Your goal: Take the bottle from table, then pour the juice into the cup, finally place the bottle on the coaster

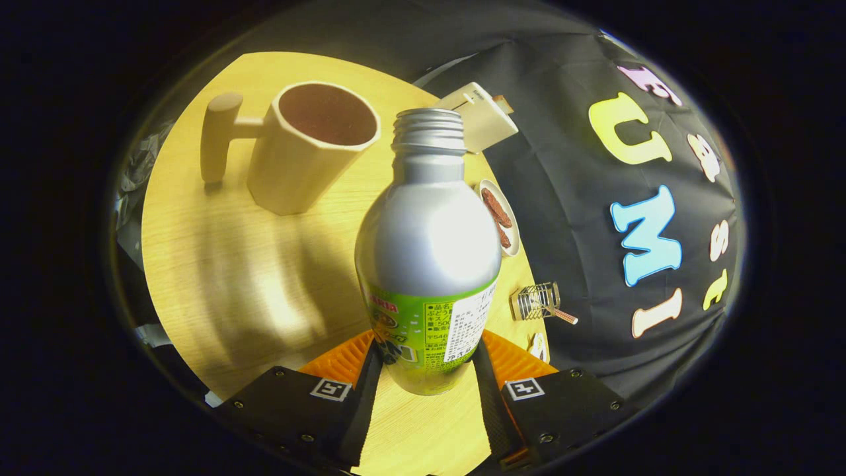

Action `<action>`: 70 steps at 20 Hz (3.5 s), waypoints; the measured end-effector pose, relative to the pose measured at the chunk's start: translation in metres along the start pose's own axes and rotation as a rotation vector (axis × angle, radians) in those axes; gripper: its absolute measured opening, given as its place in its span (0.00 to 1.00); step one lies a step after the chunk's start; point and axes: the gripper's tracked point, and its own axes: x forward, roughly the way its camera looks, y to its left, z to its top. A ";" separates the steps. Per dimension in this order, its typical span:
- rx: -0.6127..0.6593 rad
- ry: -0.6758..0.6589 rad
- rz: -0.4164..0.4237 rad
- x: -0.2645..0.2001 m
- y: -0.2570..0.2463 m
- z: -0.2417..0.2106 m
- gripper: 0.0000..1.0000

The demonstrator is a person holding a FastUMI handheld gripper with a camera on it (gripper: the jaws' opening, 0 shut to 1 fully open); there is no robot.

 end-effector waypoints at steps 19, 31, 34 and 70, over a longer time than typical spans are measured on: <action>-0.364 0.110 -0.054 0.007 -0.030 0.026 0.70; -0.549 0.159 -0.058 0.000 -0.044 0.037 0.70; -0.581 0.166 -0.063 -0.001 -0.046 0.040 0.70; -0.786 0.310 -0.072 -0.018 -0.072 0.063 0.70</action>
